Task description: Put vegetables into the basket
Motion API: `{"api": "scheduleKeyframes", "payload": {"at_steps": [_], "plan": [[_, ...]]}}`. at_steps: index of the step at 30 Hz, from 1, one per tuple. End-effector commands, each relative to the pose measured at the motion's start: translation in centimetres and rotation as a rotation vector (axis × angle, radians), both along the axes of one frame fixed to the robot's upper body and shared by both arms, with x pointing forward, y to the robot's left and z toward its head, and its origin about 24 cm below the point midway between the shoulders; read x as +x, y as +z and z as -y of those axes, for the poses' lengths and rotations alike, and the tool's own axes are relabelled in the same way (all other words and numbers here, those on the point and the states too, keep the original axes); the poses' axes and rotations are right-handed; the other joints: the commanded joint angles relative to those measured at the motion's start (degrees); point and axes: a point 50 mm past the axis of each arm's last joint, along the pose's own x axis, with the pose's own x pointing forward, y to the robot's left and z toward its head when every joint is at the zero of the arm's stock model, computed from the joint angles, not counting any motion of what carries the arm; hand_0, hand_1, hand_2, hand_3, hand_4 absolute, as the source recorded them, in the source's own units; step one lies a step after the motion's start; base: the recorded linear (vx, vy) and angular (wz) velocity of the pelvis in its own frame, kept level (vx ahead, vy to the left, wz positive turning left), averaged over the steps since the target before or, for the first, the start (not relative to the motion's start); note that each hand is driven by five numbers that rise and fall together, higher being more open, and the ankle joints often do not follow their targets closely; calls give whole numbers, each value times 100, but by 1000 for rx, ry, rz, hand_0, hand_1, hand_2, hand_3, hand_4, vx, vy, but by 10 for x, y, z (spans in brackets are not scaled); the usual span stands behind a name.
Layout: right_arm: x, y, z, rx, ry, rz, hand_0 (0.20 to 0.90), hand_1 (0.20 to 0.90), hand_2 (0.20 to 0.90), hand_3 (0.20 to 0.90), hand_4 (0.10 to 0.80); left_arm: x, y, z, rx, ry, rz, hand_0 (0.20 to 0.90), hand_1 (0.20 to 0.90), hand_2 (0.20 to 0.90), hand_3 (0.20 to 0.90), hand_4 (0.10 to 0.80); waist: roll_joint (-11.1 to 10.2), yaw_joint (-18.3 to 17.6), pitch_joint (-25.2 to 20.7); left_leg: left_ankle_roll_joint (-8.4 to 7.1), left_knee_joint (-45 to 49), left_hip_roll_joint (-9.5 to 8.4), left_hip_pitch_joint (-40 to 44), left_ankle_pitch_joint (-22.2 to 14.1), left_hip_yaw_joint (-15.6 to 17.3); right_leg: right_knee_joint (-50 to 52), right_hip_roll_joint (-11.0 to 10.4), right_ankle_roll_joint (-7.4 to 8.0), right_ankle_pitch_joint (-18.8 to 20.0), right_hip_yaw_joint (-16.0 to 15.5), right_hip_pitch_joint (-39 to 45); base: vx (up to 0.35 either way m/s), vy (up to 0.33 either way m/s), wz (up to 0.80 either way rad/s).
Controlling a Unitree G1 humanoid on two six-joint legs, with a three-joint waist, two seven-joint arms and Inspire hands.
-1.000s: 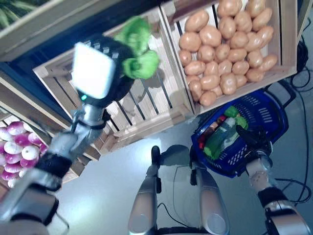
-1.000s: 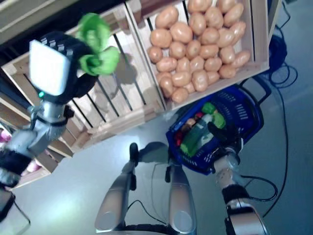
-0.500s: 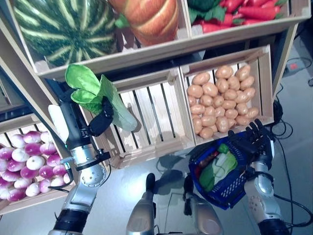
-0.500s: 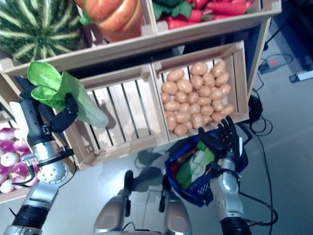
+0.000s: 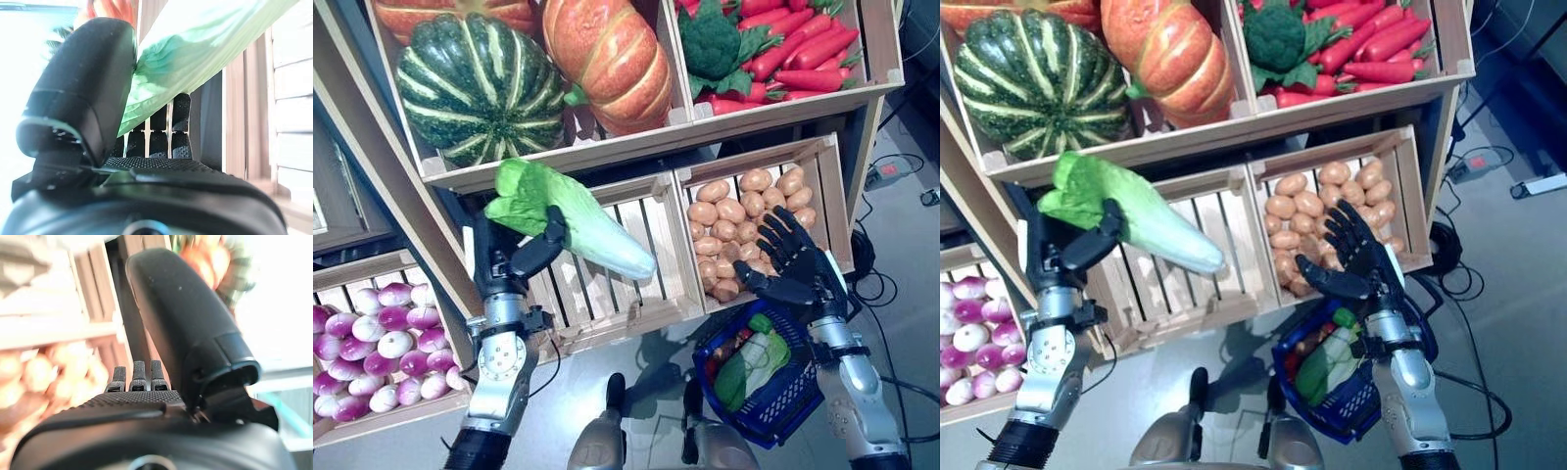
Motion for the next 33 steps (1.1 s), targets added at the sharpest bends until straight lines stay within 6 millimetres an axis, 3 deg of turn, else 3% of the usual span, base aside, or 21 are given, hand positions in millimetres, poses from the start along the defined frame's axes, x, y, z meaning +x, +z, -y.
{"api": "scheduleKeyframes", "payload": {"at_steps": [1,6,17,33], "plan": [[-3,23,-23,47,236,111,900,900,900,900,800,-3,36,14,-5,-144,202,300,300,300,300,400,-215,45,-1095,-151,50,-52,-55,-351,-45,83,-255,73,-5,-42,179,35,9,1],[-1,16,-46,118,438,27,900,900,900,900,800,0,38,36,64,-288,201,300,300,300,300,400,-203,67,-1274,-156,4,-57,70,-390,-24,-54,-309,112,56,-36,293,6,6,0],[-8,-5,-71,233,690,-174,900,900,900,900,800,-1,32,45,143,-378,177,300,300,300,300,400,-186,75,-1536,-143,4,-25,263,-486,15,-108,-367,159,54,-23,464,36,12,0],[-9,-21,-78,122,712,-355,900,900,900,900,800,-10,42,72,220,-614,251,300,300,300,300,400,-167,19,-1685,-123,4,19,368,-500,58,-108,-369,195,67,66,511,6,0,0]]}}
